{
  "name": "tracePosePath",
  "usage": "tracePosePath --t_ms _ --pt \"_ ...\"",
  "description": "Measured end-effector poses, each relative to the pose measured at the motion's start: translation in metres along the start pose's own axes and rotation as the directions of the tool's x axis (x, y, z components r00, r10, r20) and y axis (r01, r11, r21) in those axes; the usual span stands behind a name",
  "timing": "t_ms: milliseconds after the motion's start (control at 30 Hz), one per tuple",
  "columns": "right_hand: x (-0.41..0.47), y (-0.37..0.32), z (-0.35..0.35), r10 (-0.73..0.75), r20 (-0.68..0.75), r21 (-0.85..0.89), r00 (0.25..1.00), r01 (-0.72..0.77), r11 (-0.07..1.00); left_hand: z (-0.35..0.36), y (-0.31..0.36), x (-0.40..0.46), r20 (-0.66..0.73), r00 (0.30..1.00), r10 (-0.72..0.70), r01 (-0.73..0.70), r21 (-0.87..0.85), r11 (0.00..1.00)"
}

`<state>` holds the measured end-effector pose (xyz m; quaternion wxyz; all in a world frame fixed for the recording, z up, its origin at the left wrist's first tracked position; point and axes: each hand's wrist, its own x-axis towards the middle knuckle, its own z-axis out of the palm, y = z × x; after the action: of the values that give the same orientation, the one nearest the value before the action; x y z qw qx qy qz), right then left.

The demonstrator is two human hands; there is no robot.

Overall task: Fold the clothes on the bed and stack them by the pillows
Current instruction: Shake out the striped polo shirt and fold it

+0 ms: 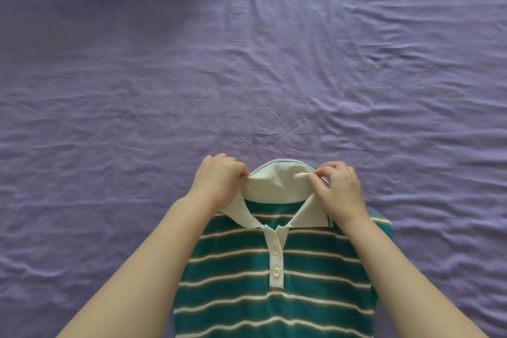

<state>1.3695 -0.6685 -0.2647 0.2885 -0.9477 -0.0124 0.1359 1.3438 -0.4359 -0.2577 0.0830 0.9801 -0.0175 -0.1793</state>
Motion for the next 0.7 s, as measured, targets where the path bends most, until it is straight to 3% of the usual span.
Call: tracePosePath --t_ms 67,100,167,267,367,467,533,633,700 --pt "0.001 0.006 -0.012 0.069 0.093 0.187 0.993 -0.085 0.979 -0.008 -0.016 -0.004 0.137 0.988 -0.076 0.109 -0.26 0.959" --pt "0.001 0.009 -0.015 0.098 0.106 0.196 0.989 -0.118 0.974 -0.011 -0.021 -0.003 0.21 0.97 -0.12 0.19 -0.352 0.917" --pt "0.005 0.011 -0.015 0.134 0.094 0.115 0.987 -0.144 0.983 -0.011 -0.023 0.004 0.291 0.937 -0.194 0.299 -0.38 0.875" --pt "0.014 0.007 -0.004 0.164 0.078 0.026 0.983 -0.167 0.986 -0.005 -0.011 0.015 0.298 0.904 -0.307 0.4 -0.332 0.854" --pt "0.022 0.006 0.004 0.211 0.112 0.048 0.971 -0.217 0.975 0.005 0.002 0.013 0.194 0.894 -0.403 0.447 -0.383 0.808" --pt "0.013 0.018 -0.005 0.204 0.093 0.218 0.975 -0.22 0.951 0.011 0.015 -0.005 -0.153 0.892 -0.425 0.329 -0.424 0.844" --pt "-0.004 0.033 -0.016 0.141 0.063 0.184 0.988 -0.15 0.971 0.014 0.026 -0.021 -0.304 0.882 -0.36 0.229 -0.391 0.892" --pt "-0.034 0.054 -0.027 0.045 0.033 0.068 0.998 -0.047 0.997 0.018 0.031 -0.043 -0.379 0.905 -0.195 0.088 -0.28 0.956" --pt "-0.047 0.059 -0.026 -0.116 -0.037 -0.111 0.993 0.111 0.988 0.021 0.024 -0.051 -0.333 0.942 -0.044 0.002 -0.125 0.992"
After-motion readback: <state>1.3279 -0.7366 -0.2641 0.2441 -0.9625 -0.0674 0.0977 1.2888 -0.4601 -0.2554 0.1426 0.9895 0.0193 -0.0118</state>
